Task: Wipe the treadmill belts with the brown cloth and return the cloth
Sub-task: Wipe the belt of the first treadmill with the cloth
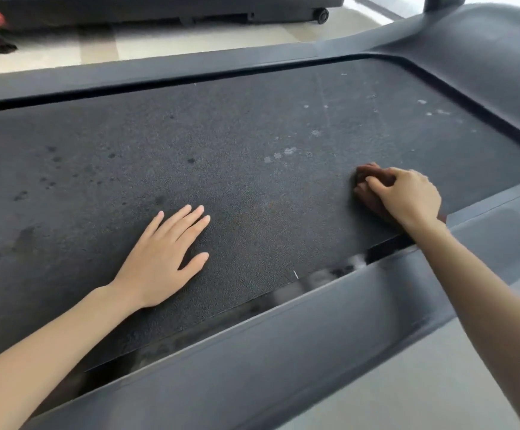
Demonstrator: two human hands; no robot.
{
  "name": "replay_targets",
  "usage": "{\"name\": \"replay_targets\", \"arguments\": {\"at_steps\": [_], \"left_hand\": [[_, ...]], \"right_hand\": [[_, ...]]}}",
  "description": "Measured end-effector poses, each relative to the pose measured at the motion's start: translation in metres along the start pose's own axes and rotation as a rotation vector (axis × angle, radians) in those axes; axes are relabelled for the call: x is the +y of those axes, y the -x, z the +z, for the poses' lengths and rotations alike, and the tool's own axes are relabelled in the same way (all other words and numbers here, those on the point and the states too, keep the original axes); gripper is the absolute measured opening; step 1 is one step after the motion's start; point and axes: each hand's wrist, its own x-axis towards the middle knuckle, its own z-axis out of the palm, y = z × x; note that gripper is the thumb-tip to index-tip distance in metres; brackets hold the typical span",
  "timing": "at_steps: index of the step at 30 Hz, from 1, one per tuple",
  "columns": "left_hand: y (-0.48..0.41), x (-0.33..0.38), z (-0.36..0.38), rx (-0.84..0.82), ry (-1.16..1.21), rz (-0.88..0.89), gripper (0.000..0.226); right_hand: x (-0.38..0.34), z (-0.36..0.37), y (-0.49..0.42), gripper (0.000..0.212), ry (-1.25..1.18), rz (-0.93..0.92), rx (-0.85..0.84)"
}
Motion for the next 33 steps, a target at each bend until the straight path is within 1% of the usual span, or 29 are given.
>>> {"name": "replay_targets", "arguments": {"at_steps": [1,3,5,8,10,11,13,16,18,20,21,22,23,25,28,30,31,33], "left_hand": [[0.0,0.0,0.0,-0.005,-0.009,0.003,0.068],[0.0,0.001,-0.001,-0.004,-0.007,-0.005,0.068],[-0.001,0.003,-0.002,-0.002,0.002,-0.018,0.069],[0.0,0.005,-0.002,0.005,-0.004,-0.021,0.071],[-0.001,0.005,-0.003,0.007,0.011,-0.008,0.073],[-0.002,0.004,-0.003,0.009,0.022,-0.007,0.073],[-0.003,0.004,-0.002,0.005,0.037,-0.022,0.073],[-0.006,0.007,0.001,0.005,0.034,-0.029,0.072],[-0.013,0.007,0.0,0.013,0.056,0.018,0.073],[-0.021,0.007,-0.002,0.023,0.086,0.05,0.072],[-0.025,0.007,-0.002,0.025,0.101,0.062,0.071],[-0.027,0.009,-0.001,0.024,0.11,0.072,0.071],[-0.029,0.01,0.001,0.021,0.112,0.078,0.071],[-0.03,0.01,0.005,0.026,0.104,0.081,0.071],[-0.029,0.007,0.008,0.033,0.107,0.086,0.069],[-0.029,0.006,0.008,0.026,0.102,0.093,0.068],[-0.029,0.006,0.007,0.021,0.097,0.094,0.068],[-0.029,0.007,0.007,0.02,0.096,0.089,0.068]], "right_hand": [[-0.009,0.001,0.005,0.041,0.007,0.011,-0.011],[-0.038,0.002,0.034,0.042,0.033,-0.086,-0.007],[-0.074,0.005,0.08,0.039,0.037,-0.263,0.001],[-0.112,0.004,0.141,0.03,-0.009,-0.582,0.018],[-0.114,0.004,0.144,0.028,-0.057,-0.711,-0.068],[-0.108,0.004,0.136,0.029,-0.078,-0.719,-0.102],[-0.088,0.003,0.113,0.032,-0.076,-0.624,-0.12],[-0.042,0.001,0.059,0.038,0.037,-0.304,-0.059],[-0.016,-0.006,0.029,0.04,0.069,-0.083,-0.061],[-0.01,-0.005,0.015,0.038,0.016,0.058,-0.054],[-0.017,-0.003,0.016,0.038,0.018,0.096,-0.039],[-0.03,-0.001,0.025,0.038,0.057,0.096,-0.02],[-0.045,0.002,0.038,0.039,0.112,0.052,-0.002],[-0.08,0.009,0.074,0.039,0.176,-0.099,0.018],[-0.124,0.01,0.13,0.037,0.071,-0.404,0.023],[-0.133,0.01,0.145,0.036,0.002,-0.544,-0.017],[-0.131,0.009,0.139,0.036,-0.006,-0.552,-0.048],[-0.12,0.009,0.111,0.035,0.029,-0.428,-0.056]]}}
